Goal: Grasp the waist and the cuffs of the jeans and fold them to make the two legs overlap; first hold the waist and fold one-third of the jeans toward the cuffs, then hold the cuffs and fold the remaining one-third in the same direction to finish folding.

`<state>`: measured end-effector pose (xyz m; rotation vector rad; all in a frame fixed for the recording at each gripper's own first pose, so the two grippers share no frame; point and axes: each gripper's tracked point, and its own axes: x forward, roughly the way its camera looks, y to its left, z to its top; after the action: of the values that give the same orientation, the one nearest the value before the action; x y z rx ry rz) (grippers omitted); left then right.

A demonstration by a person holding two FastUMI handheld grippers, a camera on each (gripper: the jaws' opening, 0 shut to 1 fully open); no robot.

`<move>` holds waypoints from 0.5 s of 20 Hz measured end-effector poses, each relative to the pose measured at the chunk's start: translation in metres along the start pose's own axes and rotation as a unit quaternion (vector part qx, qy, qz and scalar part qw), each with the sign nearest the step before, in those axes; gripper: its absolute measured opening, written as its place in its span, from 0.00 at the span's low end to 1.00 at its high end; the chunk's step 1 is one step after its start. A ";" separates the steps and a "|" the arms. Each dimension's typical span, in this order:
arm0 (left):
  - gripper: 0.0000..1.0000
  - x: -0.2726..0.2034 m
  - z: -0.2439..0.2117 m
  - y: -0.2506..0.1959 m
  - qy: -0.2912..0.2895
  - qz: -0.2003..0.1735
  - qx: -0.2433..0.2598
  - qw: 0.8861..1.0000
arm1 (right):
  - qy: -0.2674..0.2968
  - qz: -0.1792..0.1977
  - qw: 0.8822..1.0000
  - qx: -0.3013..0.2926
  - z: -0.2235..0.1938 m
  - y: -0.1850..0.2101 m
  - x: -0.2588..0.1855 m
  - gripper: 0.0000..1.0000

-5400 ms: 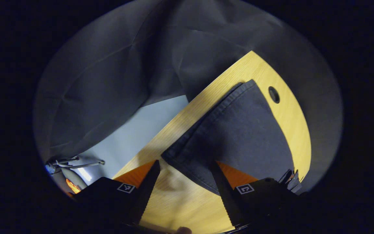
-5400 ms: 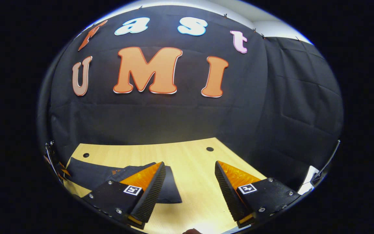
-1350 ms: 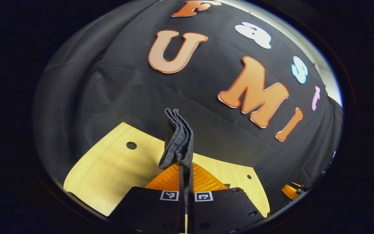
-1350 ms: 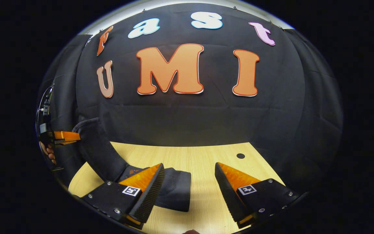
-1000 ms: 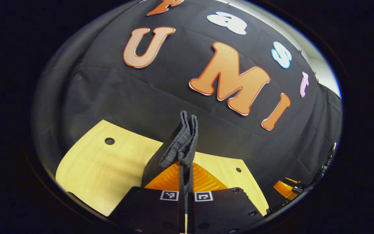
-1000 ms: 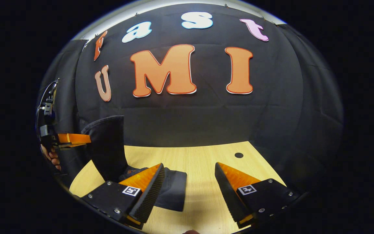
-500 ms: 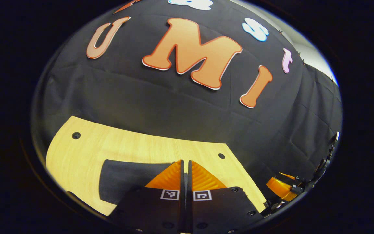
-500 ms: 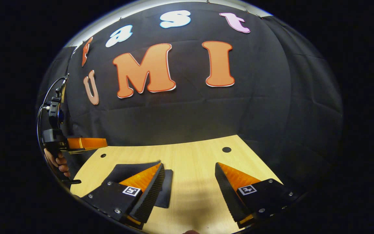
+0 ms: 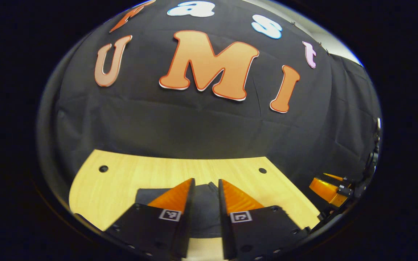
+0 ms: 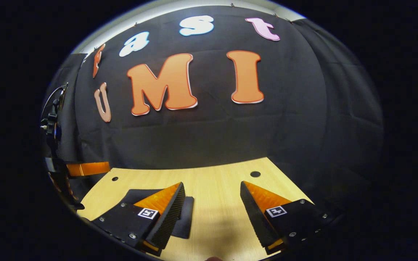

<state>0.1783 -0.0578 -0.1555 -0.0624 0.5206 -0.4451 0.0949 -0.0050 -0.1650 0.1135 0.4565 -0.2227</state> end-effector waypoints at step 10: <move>0.88 -0.082 0.022 0.051 -0.084 0.116 0.051 0.988 | -0.058 0.085 0.993 -0.052 0.028 0.083 -0.007 0.93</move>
<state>0.1458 0.0222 -0.1069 0.0594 0.3330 -0.2350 0.1205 0.0721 -0.1325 0.0364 0.3393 -0.0382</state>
